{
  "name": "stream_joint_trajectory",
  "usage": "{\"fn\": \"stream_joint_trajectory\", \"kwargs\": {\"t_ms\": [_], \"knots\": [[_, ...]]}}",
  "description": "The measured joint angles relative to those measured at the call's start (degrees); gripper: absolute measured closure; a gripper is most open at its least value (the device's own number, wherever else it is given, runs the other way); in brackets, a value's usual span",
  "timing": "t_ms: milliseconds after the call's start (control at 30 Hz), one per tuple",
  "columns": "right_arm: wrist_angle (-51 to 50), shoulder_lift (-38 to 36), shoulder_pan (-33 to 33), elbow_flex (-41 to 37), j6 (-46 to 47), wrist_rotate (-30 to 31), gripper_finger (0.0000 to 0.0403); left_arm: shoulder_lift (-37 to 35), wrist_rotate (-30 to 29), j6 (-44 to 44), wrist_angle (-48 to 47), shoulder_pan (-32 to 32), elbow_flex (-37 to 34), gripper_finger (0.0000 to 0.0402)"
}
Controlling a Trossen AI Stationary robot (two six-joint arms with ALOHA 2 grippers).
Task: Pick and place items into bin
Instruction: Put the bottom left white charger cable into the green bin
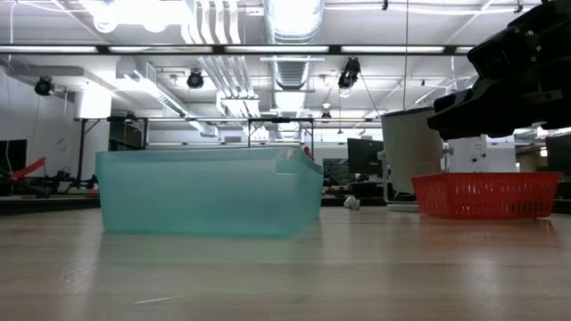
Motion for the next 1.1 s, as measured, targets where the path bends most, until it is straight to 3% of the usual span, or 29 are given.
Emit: {"fn": "stream_joint_trajectory", "kwargs": {"t_ms": [333,567,1100], "knots": [[0.11,0.0,-0.01,0.0,0.0,0.09,0.0394,4.04,-0.04,-0.13,-0.26,-0.78,-0.11,0.0247],[1.23,0.0,0.0,-0.01,-0.02,0.09,0.0394,4.3,-1.31,-3.56,-6.9,-0.78,-0.11,0.0247],[1.36,0.0,0.01,0.0,-1.09,0.0,0.0394,6.52,-0.48,-4.57,-5.73,-0.89,-0.11,0.0247]]}}
